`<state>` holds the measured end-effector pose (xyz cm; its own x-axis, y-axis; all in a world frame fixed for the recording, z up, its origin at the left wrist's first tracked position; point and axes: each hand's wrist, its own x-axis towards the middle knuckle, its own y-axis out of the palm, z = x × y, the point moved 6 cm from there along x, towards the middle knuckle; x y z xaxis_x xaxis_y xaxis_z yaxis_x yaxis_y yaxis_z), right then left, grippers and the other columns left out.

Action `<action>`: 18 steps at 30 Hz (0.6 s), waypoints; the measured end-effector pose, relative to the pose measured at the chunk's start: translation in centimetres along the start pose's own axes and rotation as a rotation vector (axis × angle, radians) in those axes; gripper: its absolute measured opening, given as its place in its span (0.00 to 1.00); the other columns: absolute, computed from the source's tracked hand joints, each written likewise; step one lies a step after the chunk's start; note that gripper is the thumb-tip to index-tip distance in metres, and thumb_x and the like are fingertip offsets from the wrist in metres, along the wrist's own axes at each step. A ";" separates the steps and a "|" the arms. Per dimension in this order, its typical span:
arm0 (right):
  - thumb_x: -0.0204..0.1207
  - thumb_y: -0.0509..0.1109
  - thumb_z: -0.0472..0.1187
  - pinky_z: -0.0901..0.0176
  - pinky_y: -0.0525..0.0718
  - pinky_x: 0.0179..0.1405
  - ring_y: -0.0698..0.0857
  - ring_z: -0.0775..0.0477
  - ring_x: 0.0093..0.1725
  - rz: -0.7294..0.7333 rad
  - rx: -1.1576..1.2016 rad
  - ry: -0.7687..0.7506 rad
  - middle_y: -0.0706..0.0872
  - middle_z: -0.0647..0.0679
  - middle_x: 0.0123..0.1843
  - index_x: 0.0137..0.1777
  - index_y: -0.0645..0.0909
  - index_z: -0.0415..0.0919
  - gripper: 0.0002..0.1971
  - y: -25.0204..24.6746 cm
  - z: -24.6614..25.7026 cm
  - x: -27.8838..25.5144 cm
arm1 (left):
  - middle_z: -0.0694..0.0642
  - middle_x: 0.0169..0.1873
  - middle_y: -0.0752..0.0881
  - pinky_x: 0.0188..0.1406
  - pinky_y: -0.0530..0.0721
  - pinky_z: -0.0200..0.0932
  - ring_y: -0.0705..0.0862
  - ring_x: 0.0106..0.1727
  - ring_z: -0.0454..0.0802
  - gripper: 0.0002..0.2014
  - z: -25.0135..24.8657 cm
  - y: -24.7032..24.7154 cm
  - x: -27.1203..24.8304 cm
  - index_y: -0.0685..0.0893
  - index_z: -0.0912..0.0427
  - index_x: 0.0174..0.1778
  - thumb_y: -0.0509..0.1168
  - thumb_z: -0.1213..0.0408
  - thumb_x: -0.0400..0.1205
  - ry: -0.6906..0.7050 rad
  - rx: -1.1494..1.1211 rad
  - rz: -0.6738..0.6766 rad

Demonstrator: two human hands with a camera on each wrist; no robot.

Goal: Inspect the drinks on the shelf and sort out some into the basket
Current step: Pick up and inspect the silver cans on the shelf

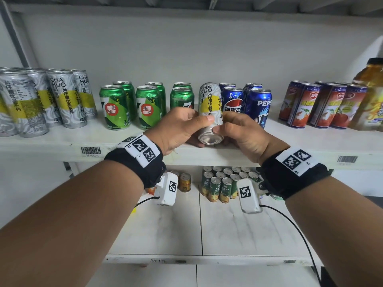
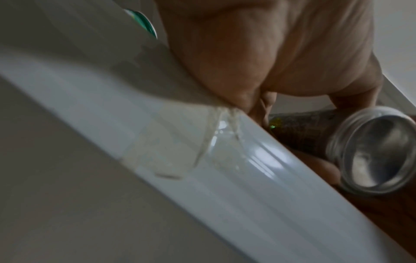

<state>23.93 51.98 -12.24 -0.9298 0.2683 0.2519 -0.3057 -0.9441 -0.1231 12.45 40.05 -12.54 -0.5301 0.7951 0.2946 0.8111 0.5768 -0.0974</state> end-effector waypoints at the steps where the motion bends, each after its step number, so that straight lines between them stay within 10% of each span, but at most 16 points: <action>1: 0.70 0.76 0.37 0.16 0.76 0.74 0.87 0.29 0.59 0.003 -0.001 -0.001 0.89 0.27 0.64 0.71 0.82 0.31 0.27 0.0 0.0 0.0 | 0.60 0.45 0.96 0.38 0.95 0.48 0.96 0.44 0.56 0.20 0.0 0.0 0.0 0.91 0.64 0.60 0.77 0.52 0.80 0.002 0.000 0.006; 10: 0.82 0.74 0.42 0.49 0.89 0.54 0.90 0.41 0.53 -0.041 0.089 -0.086 0.91 0.38 0.59 0.71 0.83 0.33 0.21 -0.3 0.3 0.1 | 0.61 0.59 0.95 0.54 0.96 0.55 0.95 0.60 0.60 0.33 0.2 -0.4 -0.1 0.88 0.60 0.68 0.88 0.59 0.68 0.045 -0.002 0.054; 18: 0.79 0.75 0.43 0.36 0.86 0.72 0.90 0.34 0.66 -0.088 0.078 -0.213 0.91 0.37 0.65 0.72 0.83 0.32 0.24 -0.3 0.5 0.0 | 0.47 0.61 0.95 0.72 0.90 0.62 0.93 0.65 0.52 0.30 -0.6 -0.3 -0.5 0.88 0.44 0.64 0.88 0.55 0.66 0.149 0.224 -0.003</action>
<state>24.13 52.14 -11.68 -0.8337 0.3114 0.4560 -0.3593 -0.9330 -0.0198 12.68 39.37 -12.07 -0.4769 0.7665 0.4301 0.7258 0.6194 -0.2991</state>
